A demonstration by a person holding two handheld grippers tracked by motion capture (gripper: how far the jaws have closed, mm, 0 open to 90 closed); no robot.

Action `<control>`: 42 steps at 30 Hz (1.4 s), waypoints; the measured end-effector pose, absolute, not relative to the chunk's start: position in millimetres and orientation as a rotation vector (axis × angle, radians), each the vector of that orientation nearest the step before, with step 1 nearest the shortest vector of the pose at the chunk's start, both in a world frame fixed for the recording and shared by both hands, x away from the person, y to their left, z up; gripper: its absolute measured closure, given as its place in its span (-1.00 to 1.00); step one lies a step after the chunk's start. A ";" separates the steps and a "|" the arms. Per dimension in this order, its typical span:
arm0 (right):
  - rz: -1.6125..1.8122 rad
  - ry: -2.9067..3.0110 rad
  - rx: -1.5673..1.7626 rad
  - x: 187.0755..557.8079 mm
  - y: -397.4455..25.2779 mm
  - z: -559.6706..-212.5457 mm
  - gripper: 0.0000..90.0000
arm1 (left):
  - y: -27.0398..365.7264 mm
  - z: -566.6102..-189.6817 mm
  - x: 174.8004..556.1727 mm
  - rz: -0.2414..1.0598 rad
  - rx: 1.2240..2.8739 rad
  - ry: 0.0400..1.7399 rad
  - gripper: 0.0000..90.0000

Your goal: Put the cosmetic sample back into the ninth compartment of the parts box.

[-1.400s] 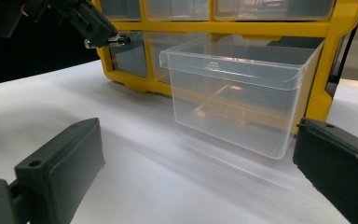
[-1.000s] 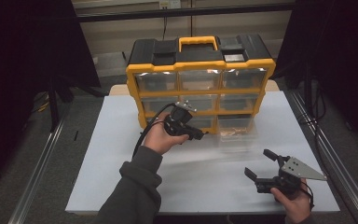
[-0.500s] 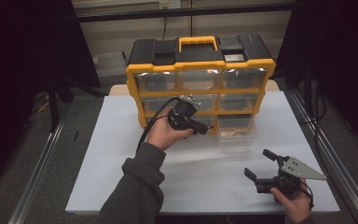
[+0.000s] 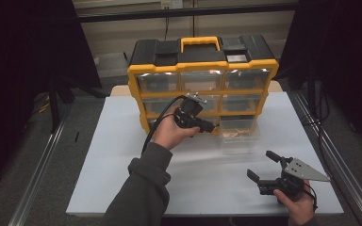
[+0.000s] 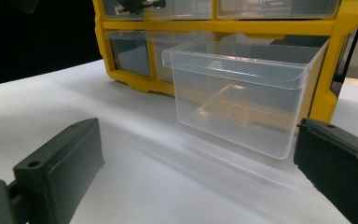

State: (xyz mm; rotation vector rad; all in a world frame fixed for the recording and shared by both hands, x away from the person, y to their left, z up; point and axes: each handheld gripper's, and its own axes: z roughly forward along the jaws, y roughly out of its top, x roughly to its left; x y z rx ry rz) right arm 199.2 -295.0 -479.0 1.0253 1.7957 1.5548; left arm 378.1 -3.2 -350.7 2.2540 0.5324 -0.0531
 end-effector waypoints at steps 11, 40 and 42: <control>1.557 1.794 1.031 199.0 -295.0 -478.8 -0.99 | -15.1 -352.5 380.3 -0.041 2.262 0.519 0.81; 1.567 1.796 1.032 200.1 -294.7 -478.8 -0.99 | -34.3 -350.7 386.8 -0.019 2.266 0.511 0.81; 1.567 1.795 1.029 200.2 -294.8 -478.7 -0.99 | -35.5 -350.9 387.6 -0.015 2.267 0.510 0.80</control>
